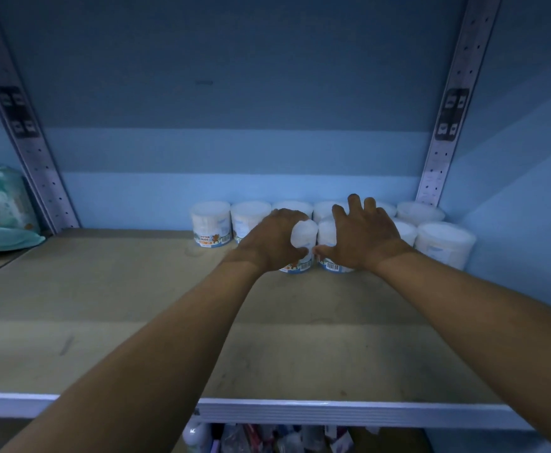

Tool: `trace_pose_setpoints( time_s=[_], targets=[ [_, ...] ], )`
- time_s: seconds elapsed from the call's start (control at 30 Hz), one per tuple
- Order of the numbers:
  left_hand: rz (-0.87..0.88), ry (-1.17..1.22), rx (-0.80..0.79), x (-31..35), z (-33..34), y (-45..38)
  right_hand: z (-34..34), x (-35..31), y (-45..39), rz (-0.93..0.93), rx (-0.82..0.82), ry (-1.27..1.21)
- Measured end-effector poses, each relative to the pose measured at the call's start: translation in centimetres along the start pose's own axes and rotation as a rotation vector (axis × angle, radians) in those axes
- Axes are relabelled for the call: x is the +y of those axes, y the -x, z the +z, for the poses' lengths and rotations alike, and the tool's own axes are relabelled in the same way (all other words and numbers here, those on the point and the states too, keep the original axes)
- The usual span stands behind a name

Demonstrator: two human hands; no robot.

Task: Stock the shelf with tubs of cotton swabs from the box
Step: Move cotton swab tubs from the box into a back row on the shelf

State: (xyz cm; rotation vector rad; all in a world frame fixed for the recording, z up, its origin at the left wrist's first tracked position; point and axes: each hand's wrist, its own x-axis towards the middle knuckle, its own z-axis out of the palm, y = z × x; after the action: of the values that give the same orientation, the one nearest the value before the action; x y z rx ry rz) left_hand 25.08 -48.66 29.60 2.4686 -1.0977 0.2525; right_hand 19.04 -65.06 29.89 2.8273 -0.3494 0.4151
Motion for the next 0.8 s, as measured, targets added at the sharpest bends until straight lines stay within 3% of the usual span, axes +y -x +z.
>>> trace_pose_setpoints(
  time_s=[0.3,0.8],
  targets=[
    [-0.175,-0.090,-0.031,-3.6,-5.6,9.1,-4.8,-6.9,3.7,-0.128,-0.067,-0.118],
    [-0.555,-0.263,-0.066,-13.1,-14.3,34.4,-8.1,-28.8,13.3,-0.544,-0.101,-0.267]
  ],
)
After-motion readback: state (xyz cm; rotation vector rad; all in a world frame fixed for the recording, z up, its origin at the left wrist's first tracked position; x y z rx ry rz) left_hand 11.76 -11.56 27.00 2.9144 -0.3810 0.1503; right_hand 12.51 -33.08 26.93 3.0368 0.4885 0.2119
